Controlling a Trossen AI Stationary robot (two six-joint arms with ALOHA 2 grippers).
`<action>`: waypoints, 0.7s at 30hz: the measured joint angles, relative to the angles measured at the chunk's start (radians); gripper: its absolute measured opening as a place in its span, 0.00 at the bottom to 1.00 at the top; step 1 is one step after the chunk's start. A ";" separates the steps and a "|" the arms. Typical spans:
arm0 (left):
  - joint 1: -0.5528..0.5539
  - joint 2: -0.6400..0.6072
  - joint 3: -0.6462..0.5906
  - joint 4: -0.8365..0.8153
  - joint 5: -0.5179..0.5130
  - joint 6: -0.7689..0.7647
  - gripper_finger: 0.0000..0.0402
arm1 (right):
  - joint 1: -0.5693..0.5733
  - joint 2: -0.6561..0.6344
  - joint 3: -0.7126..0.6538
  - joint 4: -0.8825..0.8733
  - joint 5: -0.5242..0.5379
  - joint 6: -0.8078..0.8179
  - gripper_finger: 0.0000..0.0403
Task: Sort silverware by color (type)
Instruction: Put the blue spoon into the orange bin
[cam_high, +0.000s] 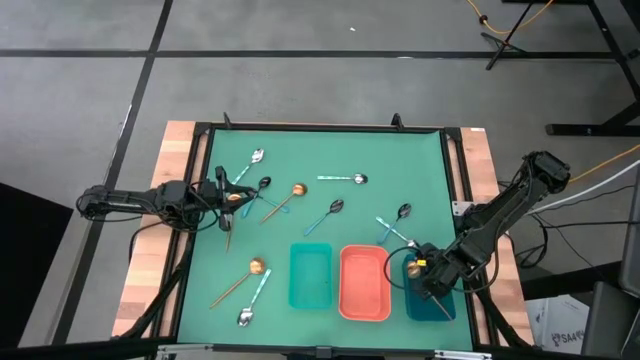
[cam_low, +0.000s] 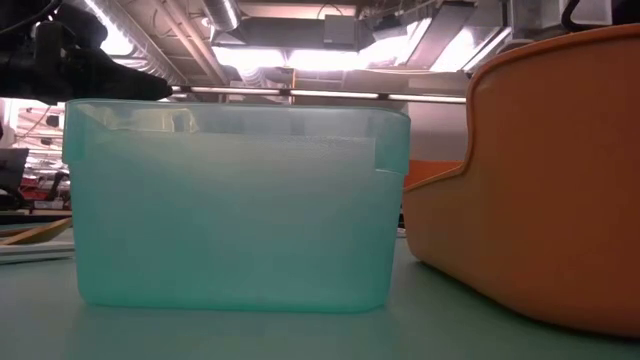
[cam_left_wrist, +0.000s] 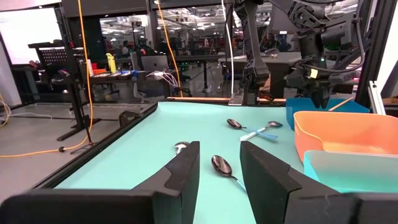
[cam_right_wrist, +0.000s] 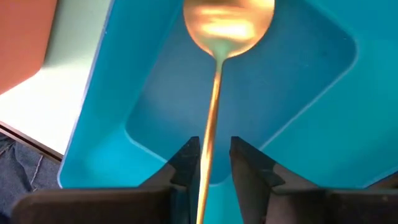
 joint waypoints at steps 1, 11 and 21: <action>0.000 0.000 0.000 0.000 0.000 0.000 0.27 | 0.000 0.000 0.000 0.000 0.000 0.000 0.19; 0.000 0.000 0.000 0.000 0.000 0.000 0.27 | 0.000 0.000 0.000 0.001 -0.020 0.000 0.19; 0.000 0.000 0.000 0.000 0.000 0.000 0.27 | 0.000 -0.001 0.000 0.001 -0.094 -0.003 0.19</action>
